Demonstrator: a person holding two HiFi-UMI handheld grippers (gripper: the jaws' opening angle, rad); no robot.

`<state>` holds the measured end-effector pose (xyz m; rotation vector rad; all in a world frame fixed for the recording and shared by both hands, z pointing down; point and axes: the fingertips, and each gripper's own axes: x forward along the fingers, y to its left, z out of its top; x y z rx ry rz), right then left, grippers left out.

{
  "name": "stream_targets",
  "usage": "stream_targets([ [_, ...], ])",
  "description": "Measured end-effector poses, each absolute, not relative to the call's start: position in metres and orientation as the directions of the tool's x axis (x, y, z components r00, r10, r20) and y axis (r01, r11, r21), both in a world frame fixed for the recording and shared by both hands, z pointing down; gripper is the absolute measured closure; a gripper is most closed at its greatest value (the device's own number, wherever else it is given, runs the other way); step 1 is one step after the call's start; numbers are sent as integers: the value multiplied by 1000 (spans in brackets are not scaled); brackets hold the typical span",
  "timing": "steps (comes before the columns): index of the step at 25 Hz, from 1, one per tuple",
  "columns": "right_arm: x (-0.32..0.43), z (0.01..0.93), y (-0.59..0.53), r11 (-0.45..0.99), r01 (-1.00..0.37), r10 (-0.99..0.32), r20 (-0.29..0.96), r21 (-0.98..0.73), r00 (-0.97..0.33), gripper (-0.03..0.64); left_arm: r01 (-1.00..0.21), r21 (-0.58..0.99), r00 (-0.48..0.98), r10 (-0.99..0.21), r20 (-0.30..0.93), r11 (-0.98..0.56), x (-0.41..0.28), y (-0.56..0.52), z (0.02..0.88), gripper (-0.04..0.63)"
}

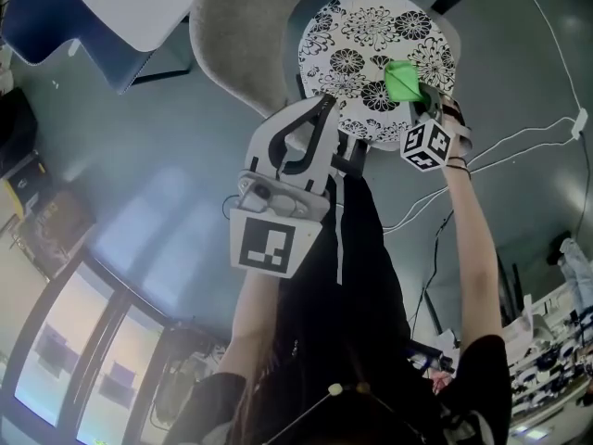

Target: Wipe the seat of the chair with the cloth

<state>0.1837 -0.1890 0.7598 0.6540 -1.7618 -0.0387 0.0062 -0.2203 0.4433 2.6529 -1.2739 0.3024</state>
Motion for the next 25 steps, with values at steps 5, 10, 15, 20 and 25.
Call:
stream_targets([
  [5, 173, 766, -141, 855, -430, -394, 902, 291, -174, 566, -773, 74, 626, -739, 250, -630, 10, -218, 440, 589],
  [10, 162, 758, -113, 844, -478, -371, 908, 243, -193, 566, -762, 65, 636, -727, 257, -644, 12, -212, 434, 589],
  [15, 150, 725, -101, 816, -538, -381, 897, 213, -223, 566, -747, 53, 649, -710, 275, -662, 15, -205, 413, 589],
  [20, 133, 654, -111, 779, -592, -452, 840, 207, -301, 566, -744, 26, 652, -717, 248, -668, 16, -203, 372, 589],
  [25, 130, 531, -152, 582, -800, -648, 676, 144, -350, 566, -765, 75, 640, -741, 202, -640, 16, -201, 318, 589],
])
